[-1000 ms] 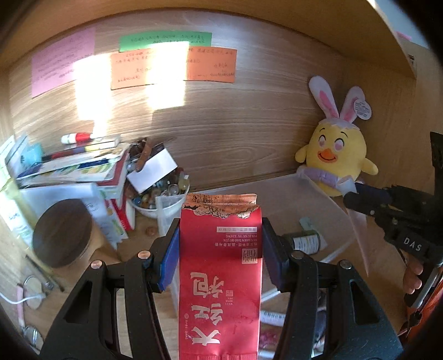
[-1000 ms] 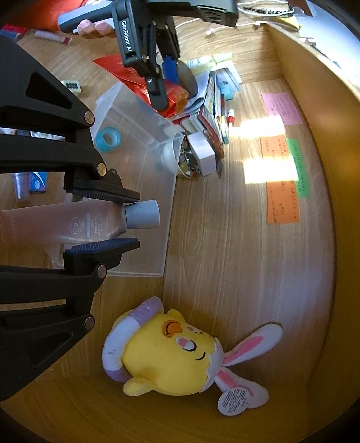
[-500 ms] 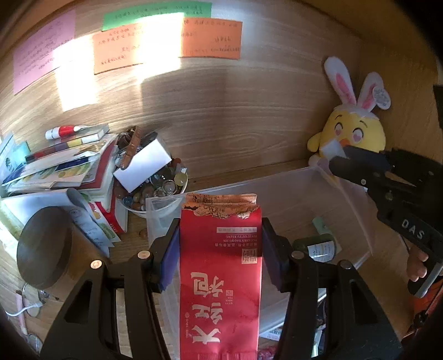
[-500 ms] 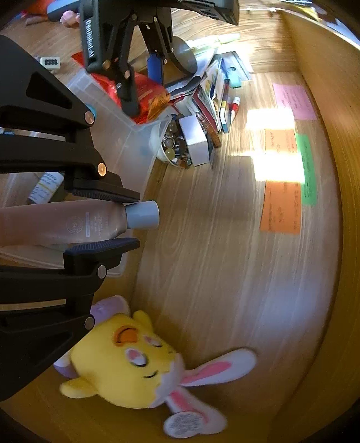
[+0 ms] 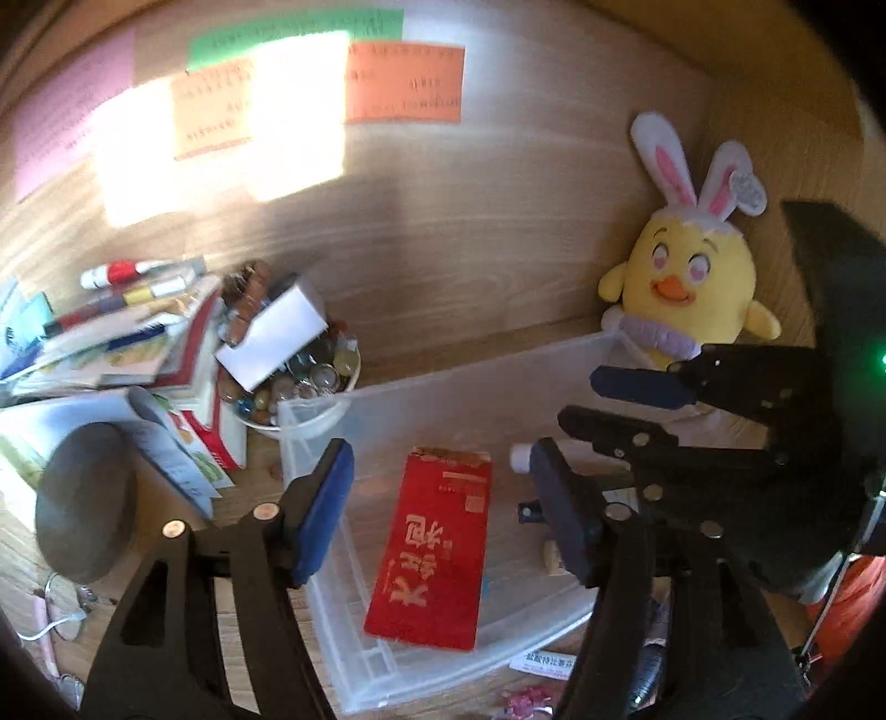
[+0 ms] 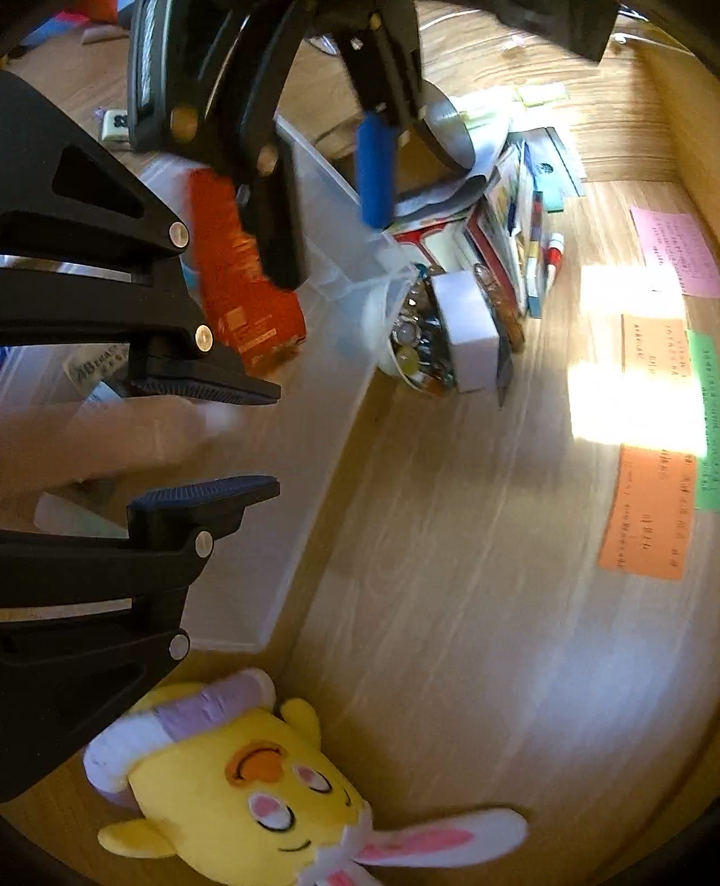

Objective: Organize objects
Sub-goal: 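Lower the red packet and pink bottle into the clear box and release, then grasp the white red-capped tube with the left gripper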

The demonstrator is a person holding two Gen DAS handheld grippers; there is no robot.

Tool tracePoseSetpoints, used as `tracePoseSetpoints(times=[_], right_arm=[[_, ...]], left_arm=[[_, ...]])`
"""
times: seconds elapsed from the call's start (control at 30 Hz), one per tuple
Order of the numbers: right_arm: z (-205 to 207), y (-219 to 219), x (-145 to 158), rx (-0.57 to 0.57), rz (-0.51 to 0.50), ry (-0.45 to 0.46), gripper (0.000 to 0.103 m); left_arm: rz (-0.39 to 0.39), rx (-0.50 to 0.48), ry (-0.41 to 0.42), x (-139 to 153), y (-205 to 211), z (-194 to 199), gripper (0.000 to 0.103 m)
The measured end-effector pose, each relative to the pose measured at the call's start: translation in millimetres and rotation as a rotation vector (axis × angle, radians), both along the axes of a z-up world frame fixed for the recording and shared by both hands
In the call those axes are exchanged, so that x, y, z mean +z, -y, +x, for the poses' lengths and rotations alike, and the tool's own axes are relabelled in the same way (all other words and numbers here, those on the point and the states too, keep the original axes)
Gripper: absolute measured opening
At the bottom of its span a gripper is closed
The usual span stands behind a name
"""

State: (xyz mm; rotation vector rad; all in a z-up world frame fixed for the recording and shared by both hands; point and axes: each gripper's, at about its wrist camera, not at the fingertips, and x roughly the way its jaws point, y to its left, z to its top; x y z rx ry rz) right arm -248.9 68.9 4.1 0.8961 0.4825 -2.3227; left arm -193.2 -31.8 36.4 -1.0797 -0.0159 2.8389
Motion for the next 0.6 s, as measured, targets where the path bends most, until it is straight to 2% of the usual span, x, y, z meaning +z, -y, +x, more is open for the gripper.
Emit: tracePoseSetpoints(times=[0.07, 0.3, 0.4, 0.6], right_arm=[[2, -2, 1, -0.001, -0.002, 0.003, 0.031], [27, -25, 9, -0.006, -0.061, 0.008, 0.04], [40, -36, 11, -0.009, -0.09, 0.013, 0.045], [70, -60, 11, -0.028, -0.147, 0.01, 0.056]], left_arm=[[-0.007, -0.002, -0.012, 5, 1, 8, 0.069], [-0.056, -0.004, -0.035, 8, 5, 46, 0.08], [-0.068, 0.005, -0.038, 5, 11, 68, 0.088], [-0.075, 0.038, -0.013, -12, 27, 116, 0.093]])
